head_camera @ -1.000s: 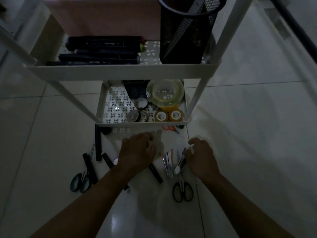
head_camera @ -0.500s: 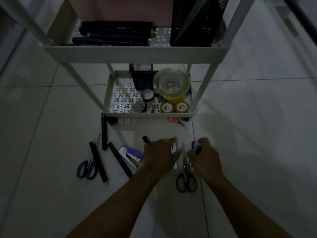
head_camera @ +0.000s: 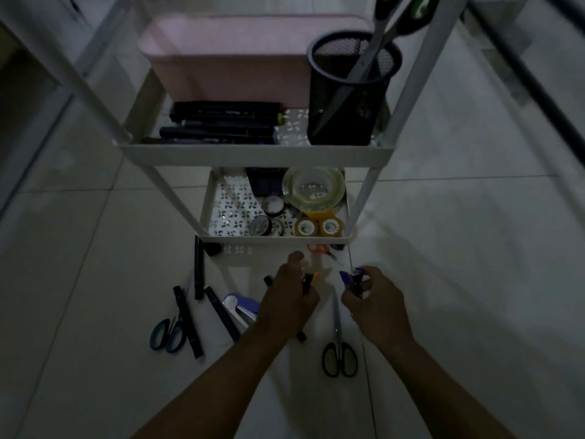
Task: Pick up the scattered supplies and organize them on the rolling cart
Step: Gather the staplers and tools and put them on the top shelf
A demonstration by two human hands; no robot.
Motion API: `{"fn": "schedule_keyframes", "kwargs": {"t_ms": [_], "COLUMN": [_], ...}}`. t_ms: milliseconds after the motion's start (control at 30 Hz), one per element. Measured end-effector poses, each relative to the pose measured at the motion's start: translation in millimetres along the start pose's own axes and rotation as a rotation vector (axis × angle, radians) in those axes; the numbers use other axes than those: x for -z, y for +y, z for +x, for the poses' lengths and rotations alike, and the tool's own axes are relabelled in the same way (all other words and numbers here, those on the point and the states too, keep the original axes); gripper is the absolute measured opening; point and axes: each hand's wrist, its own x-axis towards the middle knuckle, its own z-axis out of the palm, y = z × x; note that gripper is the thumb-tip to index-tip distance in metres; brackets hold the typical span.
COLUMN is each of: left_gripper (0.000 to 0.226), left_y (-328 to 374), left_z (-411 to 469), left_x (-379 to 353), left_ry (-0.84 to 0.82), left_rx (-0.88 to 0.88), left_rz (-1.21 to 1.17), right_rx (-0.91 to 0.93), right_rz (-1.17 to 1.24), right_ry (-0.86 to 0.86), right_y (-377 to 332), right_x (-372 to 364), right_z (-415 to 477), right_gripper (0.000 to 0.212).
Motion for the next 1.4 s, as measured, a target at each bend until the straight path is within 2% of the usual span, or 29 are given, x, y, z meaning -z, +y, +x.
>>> {"fn": "schedule_keyframes", "kwargs": {"t_ms": [67,167,233,367,467,567,767,967,1067,1133,1233,1333,1400], "left_gripper": [0.071,0.059,0.061,0.058,0.058,0.061,0.063,0.056,0.056,0.055,0.051,0.047,0.038], "left_y": [8.2,23.6,39.5,77.1,96.8,112.1,179.9,262.4,283.4,288.8,291.1,291.3,292.0], "left_z": [-4.2,-10.9,-14.3,-29.1,-45.5,-60.9,-82.0,-93.4,-86.6,-75.6,-61.9,-51.1,-43.3], "left_x": [26.7,70.7,102.1,163.1,204.7,244.9,341.6,430.2,454.6,463.0,464.4,461.6,457.9], "left_ry": [0.021,0.07,0.087,0.203,0.3,0.379,0.325,0.409,0.442,0.442,0.407,0.293,0.212], "left_rx": [-0.012,-0.132,-0.186,-0.326,-0.353,-0.379,-0.545,-0.66,-0.646,-0.601,-0.572,-0.59,-0.623], "left_rz": [-0.003,0.03,0.061,0.029,-0.019,0.015,0.203,0.228,0.216,0.235,0.264,0.299,0.337], "right_rx": [0.049,0.12,0.184,0.333,0.375,0.454,0.642,0.77,0.793,0.831,0.813,0.759,0.707], "right_rz": [-0.023,-0.017,-0.03,-0.002,0.096,0.124,0.093,0.052,0.016,-0.052,-0.322,-0.565,-0.736], "right_ry": [-0.018,-0.021,-0.011,0.037,0.062,0.092,0.122,0.207,0.189,0.111,-0.013,-0.081,-0.107], "right_y": [-22.0,-62.6,-94.0,-152.0,-191.8,-228.0,-321.0,-404.9,-437.9,-453.7,-464.5,-462.9,-456.7], "right_x": [3.2,11.1,19.5,41.9,63.5,85.2,142.0,202.4,226.6,240.4,253.0,255.1,255.2], "right_z": [-2.7,-7.9,-12.0,-25.5,-48.4,-69.8,-99.5,-110.3,-99.6,-83.1,-55.5,-34.7,-25.5], "right_gripper": [0.037,0.045,0.049,0.039,0.052,0.045,0.04,0.047,0.027,0.018,0.027,0.033,0.027]}}
